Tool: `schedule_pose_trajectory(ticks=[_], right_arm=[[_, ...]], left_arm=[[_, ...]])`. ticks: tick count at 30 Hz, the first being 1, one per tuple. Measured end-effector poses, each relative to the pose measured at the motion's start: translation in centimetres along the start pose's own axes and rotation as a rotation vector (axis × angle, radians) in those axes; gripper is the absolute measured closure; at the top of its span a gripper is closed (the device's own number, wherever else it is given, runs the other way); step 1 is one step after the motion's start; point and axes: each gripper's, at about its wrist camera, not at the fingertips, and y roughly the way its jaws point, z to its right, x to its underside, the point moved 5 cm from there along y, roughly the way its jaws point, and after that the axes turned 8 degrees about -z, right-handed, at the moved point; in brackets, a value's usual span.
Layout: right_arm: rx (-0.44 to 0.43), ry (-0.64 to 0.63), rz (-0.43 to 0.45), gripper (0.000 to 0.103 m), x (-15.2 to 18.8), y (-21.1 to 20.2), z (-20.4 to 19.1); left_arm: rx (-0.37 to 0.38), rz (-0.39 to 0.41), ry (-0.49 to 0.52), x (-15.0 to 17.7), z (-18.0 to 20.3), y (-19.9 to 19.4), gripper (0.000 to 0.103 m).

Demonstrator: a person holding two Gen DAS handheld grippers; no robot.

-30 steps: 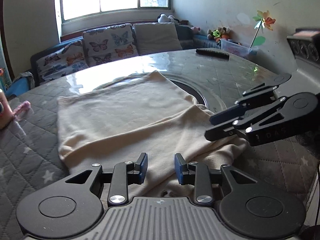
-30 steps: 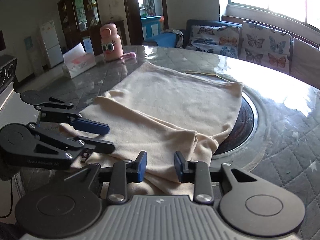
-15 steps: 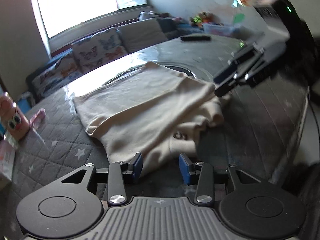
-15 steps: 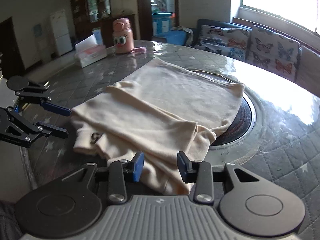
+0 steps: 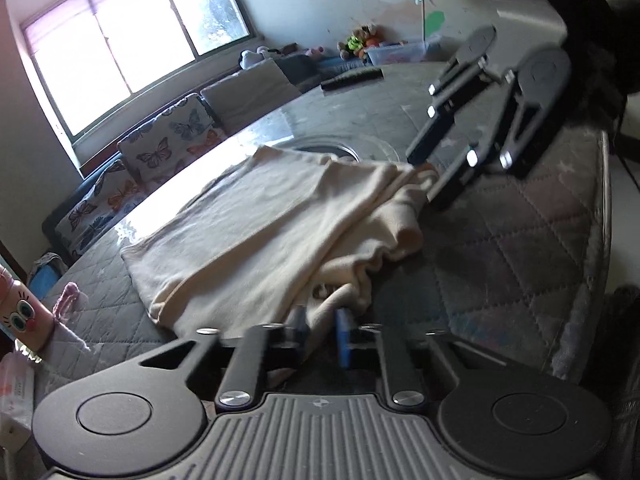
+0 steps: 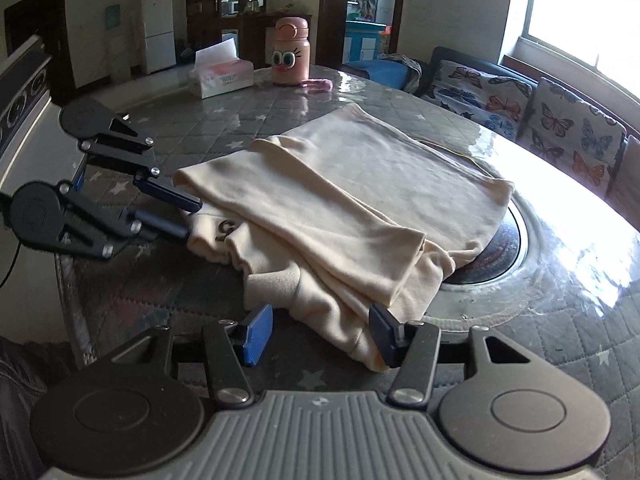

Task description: Fold clothes

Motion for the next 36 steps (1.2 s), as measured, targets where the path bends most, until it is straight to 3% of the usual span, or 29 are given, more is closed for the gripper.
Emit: schedule_pose_trajectory(ticks=[6,16,19,21,24,26,28,30,36], right_arm=[[0.019,-0.088,0.011,0.037,-0.1,0.1,-0.8],[0.057,-0.184,0.035,0.039,-0.7,1.6,-2.0],[0.051,-0.153,0.037,0.055,-1.2,2.2,-1.6],[0.022,-0.103,0.035,0.074,-1.6,2.5,-1.0],[-0.014,-0.005,0.038,0.085,-2.2,2.5,0.4],[-0.032,0.050,0.040,0.089,-2.5,2.5,1.3],[-0.053,0.097,0.046,0.090,-2.8,2.5,1.9],[-0.063,0.118,0.052,0.091,-2.9,2.5,2.2],[-0.055,0.136,0.077,0.092,-3.1,2.2,2.2]], left_arm=[[0.022,0.013,-0.159,-2.0,-3.3,0.4,0.099],[0.046,-0.031,-0.295,-2.7,-6.3,3.0,0.100],[0.051,-0.040,-0.306,-2.5,-6.6,3.1,0.102],[0.063,-0.039,-0.313,-2.2,-6.6,2.9,0.102],[0.074,-0.019,-0.297,-1.7,-6.4,1.6,0.098],[0.071,-0.009,-0.272,-1.2,-6.1,0.6,0.096],[0.060,-0.009,-0.244,-0.6,-5.5,-0.1,0.072],[0.045,-0.007,-0.204,-0.1,-4.8,-0.6,0.062],[-0.011,-0.040,-0.109,0.6,-3.4,0.4,0.062]])
